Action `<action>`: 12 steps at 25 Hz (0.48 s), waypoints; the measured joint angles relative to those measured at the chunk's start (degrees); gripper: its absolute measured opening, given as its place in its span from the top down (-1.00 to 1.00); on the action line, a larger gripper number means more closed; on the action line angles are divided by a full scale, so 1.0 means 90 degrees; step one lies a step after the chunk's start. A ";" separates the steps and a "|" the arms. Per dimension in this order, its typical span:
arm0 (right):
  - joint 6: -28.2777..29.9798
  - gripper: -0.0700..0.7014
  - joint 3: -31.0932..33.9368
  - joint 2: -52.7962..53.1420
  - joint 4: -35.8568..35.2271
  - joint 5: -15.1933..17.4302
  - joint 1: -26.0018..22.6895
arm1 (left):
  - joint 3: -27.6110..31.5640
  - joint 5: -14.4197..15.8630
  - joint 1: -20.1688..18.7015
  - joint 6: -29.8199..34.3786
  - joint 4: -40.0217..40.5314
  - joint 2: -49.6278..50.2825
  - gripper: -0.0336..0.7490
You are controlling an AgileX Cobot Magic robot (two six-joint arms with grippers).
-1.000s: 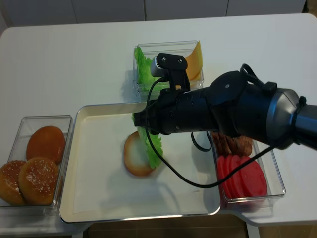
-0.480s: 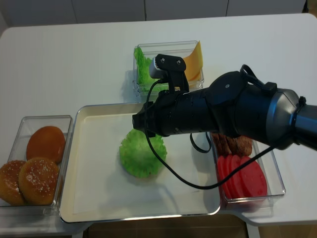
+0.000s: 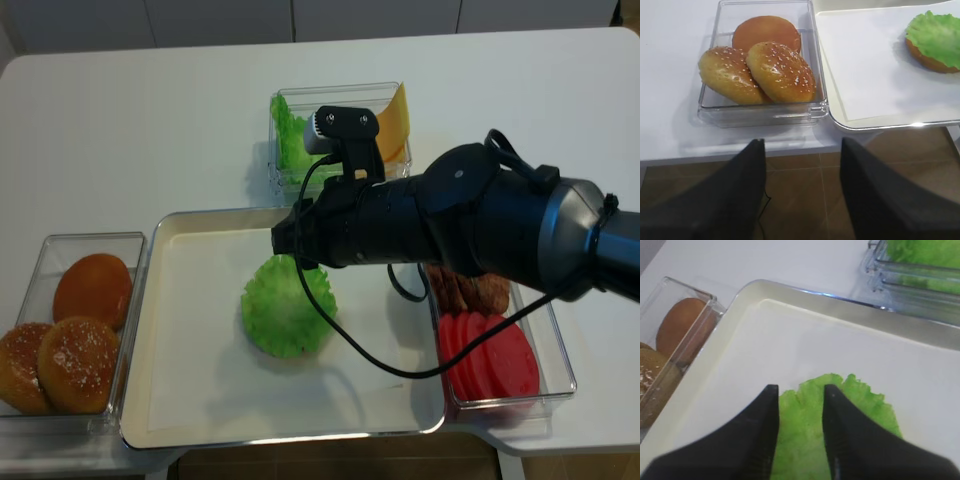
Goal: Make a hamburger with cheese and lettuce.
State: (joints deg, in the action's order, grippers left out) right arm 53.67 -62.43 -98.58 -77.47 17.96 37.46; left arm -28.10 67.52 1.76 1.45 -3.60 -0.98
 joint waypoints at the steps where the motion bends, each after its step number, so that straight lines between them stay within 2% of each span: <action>1: -0.0075 0.22 0.0000 0.0033 0.0158 -0.0098 0.0000 | 0.0000 0.0000 0.0000 0.0000 0.0000 0.0000 -0.01; 4: -0.0386 0.18 0.0000 0.0207 0.0714 -0.0310 0.0000 | 0.0000 0.0000 0.0000 0.0000 0.0000 0.0000 -0.01; 7: -0.0821 0.06 0.0000 0.0378 0.1353 -0.0359 -0.0015 | 0.0000 0.0000 0.0000 0.0000 0.0000 0.0000 -0.01; 12: -0.1926 -0.19 0.0000 0.0443 0.2497 0.0121 -0.0585 | 0.0000 0.0000 0.0000 0.0000 0.0000 0.0000 -0.01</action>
State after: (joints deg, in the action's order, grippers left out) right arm 36.33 -62.43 -94.59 -55.00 19.05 32.20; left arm -28.10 67.52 1.76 1.45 -3.60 -0.98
